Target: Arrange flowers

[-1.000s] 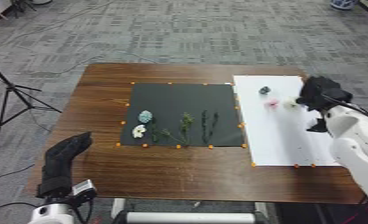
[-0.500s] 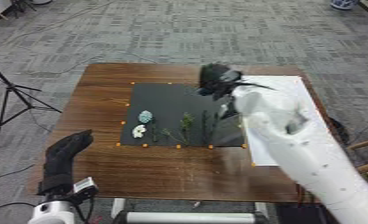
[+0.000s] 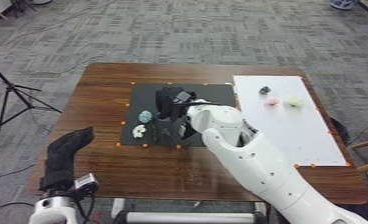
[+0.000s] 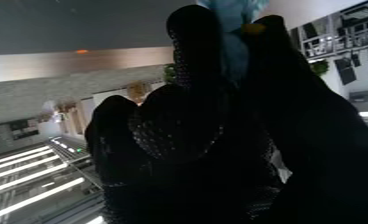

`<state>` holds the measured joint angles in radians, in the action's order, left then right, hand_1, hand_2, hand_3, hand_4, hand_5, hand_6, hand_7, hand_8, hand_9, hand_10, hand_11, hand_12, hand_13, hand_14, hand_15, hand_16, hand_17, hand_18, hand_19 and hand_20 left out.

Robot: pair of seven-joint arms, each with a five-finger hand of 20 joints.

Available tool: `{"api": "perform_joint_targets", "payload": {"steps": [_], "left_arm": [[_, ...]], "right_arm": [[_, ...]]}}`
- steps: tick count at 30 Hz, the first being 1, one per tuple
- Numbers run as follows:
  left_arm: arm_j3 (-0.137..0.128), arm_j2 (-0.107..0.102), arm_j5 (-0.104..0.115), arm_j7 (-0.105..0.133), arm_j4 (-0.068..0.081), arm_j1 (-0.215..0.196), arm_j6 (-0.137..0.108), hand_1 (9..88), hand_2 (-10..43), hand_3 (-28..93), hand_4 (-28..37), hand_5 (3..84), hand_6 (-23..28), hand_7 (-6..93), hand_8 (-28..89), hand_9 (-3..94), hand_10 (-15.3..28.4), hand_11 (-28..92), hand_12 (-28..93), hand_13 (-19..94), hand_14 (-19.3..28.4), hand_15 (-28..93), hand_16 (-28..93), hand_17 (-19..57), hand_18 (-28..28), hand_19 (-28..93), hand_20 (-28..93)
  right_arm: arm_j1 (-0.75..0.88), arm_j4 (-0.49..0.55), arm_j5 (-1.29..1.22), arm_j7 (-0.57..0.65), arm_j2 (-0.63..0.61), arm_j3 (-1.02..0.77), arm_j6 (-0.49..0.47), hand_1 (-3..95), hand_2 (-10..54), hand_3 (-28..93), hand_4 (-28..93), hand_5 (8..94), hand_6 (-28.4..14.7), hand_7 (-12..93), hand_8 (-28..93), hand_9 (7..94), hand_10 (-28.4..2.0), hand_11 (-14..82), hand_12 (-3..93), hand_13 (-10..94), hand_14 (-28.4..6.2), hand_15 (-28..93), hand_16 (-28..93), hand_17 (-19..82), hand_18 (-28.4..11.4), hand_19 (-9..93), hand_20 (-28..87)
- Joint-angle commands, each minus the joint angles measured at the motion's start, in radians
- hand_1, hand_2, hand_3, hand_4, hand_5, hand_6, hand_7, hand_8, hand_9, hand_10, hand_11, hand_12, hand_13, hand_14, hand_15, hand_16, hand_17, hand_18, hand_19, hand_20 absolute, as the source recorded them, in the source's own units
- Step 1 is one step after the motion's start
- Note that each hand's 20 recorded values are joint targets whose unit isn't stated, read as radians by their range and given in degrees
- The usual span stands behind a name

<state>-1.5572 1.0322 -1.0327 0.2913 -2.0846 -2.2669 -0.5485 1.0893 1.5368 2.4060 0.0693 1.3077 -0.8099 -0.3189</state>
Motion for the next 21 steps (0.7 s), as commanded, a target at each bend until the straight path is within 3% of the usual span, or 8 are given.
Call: {"api": "perform_joint_targets", "payload": {"steps": [1, 4, 12, 16, 21], "left_arm": [[0.001, 0.004, -0.004, -0.01, -0.004, -0.005, 0.005, 30.1, 2.1, 69, -25.6, 53.7, -0.3, 21.0, -10, 51.6, 13.7, 25, 14, 40, 16.6, 23, 0, 3.7, 13.1, 16, 17], [0.006, 0.002, -0.009, -0.018, 0.002, 0.008, 0.012, 30.1, 2.0, 69, -25.5, 53.6, -0.3, 21.0, -10, 51.5, 13.7, 25, 14, 40, 16.6, 23, 0, 3.7, 13.0, 16, 17], [0.0, 0.002, -0.01, -0.018, -0.002, -0.002, 0.022, 30.2, 1.6, 69, -25.1, 53.4, -0.2, 20.9, -10, 51.4, 13.7, 25, 14, 40, 16.7, 23, 1, 3.7, 13.1, 16, 17], [-0.003, 0.002, -0.011, -0.02, -0.004, -0.009, 0.023, 30.3, 1.5, 69, -25.0, 53.3, -0.1, 20.9, -10, 51.4, 13.7, 25, 14, 40, 16.6, 23, 1, 3.7, 13.1, 16, 17], [-0.003, 0.004, -0.012, -0.018, -0.004, -0.006, 0.025, 30.4, 1.3, 68, -24.7, 53.2, -0.2, 21.0, -10, 51.4, 13.7, 25, 14, 40, 16.6, 23, 1, 3.6, 13.1, 15, 17]], "right_arm": [[-0.005, 0.0, -0.001, 0.007, -0.016, -0.003, -0.022, 55.0, -8.0, 59, -18, 78.8, 1.0, 18, 8, 86.6, -10.1, 11.5, 25.7, 89, -3.0, 58, 37, 59, -15.2, 93, 55], [-0.01, 0.006, -0.009, 0.018, -0.031, 0.005, -0.022, 52.0, -9.3, 58, -17, 76.6, 0.5, 17, 9, 84.1, -10.8, 14.3, 21.6, 88, -3.1, 58, 37, 59, -15.4, 93, 56], [-0.03, 0.016, -0.007, 0.029, -0.055, 0.01, -0.032, 48.7, -9.5, 60, -16, 69.6, -0.8, 16, 9, 74.9, -10.9, 13.3, 18.9, 87, -2.8, 59, 37, 59, -15.2, 93, 57], [-0.033, 0.027, -0.008, 0.029, -0.065, -0.004, -0.072, 43.1, -9.5, 66, -18, 64.7, -1.2, 16, -6, 69.9, -12.8, 11.2, 17.3, 87, -2.6, 60, 35, 59, -14.8, 93, 57], [-0.016, 0.086, 0.002, 0.025, -0.135, -0.038, -0.03, 40.3, -9.5, 66, -17, 60.2, -1.7, 15, -7, 64.7, -14.9, 8.3, 15.6, 87, -2.9, 59, 35, 59, -14.7, 93, 57]]}}
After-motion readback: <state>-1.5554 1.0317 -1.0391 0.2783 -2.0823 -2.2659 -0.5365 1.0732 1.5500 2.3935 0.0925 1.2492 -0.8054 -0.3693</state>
